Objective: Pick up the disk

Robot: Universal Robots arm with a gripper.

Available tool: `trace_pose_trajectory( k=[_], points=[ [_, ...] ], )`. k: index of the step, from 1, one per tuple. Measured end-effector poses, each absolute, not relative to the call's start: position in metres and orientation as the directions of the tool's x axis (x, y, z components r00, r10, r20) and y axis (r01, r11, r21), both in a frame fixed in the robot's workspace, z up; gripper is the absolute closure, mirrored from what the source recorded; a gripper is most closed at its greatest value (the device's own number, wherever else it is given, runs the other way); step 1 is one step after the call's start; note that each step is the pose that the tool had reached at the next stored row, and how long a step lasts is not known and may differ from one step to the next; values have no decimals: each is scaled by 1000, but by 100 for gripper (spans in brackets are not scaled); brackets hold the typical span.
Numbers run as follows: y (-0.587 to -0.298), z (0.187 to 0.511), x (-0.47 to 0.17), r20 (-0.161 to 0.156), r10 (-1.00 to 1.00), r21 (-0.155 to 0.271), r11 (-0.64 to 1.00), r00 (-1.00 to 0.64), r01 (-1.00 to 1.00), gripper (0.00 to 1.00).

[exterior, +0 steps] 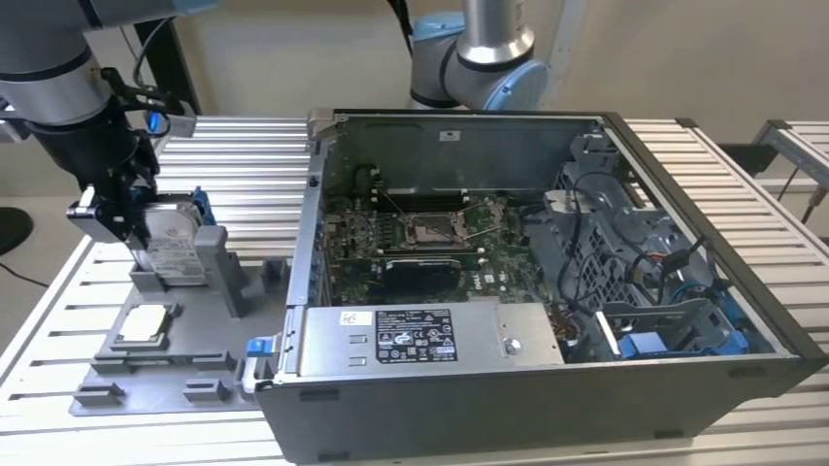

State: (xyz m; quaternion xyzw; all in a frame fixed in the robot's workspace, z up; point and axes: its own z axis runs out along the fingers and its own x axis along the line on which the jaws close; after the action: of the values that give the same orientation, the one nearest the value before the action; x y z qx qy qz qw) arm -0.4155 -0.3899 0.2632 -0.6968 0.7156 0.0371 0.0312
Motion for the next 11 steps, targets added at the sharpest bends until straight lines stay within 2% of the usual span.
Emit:
trace_pose_trajectory(
  k=[5,6,11],
  points=[
    [-390,262,-416,-98,-995,10,25,-26,-1000,0],
    [-390,262,-416,-98,-995,10,25,-26,-1000,100],
    [-390,262,-416,-98,-995,10,25,-26,-1000,100]
  ],
)
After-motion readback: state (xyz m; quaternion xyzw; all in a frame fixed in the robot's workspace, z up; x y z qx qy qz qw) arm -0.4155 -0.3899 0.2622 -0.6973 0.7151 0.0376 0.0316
